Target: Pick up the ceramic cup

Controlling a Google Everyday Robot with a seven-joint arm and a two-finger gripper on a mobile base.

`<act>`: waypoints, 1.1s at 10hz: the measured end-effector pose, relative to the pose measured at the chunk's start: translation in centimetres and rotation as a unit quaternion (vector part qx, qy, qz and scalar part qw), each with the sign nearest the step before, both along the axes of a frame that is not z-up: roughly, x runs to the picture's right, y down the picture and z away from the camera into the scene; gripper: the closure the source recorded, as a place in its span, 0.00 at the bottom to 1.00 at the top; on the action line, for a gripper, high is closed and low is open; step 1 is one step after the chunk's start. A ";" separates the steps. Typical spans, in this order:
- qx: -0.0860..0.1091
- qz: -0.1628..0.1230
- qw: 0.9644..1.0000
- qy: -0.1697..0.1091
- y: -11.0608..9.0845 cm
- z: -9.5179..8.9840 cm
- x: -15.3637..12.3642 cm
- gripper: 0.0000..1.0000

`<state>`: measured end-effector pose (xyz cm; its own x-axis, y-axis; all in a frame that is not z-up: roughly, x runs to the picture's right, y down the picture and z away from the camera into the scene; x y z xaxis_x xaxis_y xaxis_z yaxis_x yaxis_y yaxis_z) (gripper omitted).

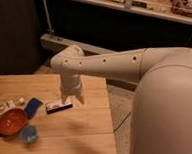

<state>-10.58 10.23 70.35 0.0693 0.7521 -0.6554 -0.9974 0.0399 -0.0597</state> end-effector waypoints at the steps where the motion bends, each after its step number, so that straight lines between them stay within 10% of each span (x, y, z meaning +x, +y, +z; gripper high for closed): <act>1: 0.000 0.000 1.000 0.000 0.0 0.0 0.0 0.35; 7: 0.000 0.000 1.000 0.000 0.0 -0.1 0.0 0.35; 11: -0.004 -0.038 0.998 -0.050 1.9 -2.6 -3.3 0.35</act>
<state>-13.90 12.16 67.80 0.1913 0.7375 -0.6477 -0.9805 0.1136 -0.1602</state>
